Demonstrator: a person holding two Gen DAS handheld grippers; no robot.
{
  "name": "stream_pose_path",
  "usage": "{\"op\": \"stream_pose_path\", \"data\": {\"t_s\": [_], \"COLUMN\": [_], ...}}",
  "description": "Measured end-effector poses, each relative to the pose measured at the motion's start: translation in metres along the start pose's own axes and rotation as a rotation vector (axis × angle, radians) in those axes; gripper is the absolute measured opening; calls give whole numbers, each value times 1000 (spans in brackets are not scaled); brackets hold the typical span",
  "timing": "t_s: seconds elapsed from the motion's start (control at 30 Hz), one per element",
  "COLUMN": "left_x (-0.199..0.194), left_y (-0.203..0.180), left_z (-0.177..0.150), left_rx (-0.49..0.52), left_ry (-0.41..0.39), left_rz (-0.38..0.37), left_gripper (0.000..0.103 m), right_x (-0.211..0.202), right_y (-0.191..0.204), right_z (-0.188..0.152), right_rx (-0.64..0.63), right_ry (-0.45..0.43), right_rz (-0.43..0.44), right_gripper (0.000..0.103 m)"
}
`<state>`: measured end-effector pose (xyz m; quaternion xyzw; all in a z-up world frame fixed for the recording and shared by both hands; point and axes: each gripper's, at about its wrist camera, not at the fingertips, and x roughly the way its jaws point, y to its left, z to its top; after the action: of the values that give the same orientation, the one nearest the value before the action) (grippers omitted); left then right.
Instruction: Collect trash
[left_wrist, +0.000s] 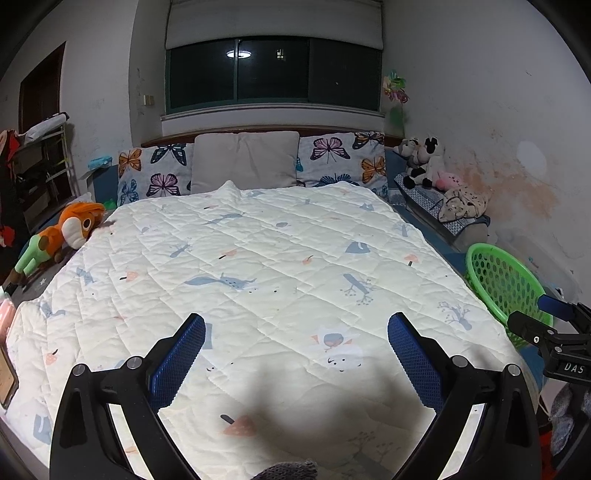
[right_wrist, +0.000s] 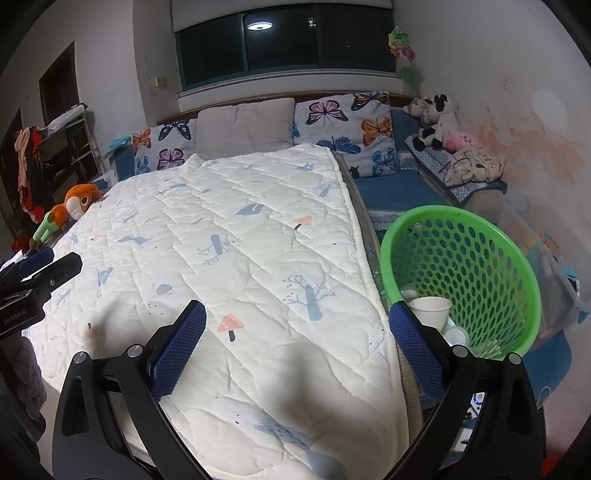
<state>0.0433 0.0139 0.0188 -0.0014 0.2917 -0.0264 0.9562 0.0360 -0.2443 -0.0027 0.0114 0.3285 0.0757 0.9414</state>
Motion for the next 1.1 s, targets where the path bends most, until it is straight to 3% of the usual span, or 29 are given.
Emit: {"op": "stream_pose_path", "data": {"t_s": [1.1], "left_x": [-4], "left_y": [6], "left_z": [-5], "left_rx": [-1], "left_ry": [-2], "left_rz": [20], "left_gripper": [96], "right_x": [-1], "right_y": [3], "right_z": [0], "right_rx": [-6], "right_ry": [-5], "right_rz": [-3], "right_gripper": [99]}}
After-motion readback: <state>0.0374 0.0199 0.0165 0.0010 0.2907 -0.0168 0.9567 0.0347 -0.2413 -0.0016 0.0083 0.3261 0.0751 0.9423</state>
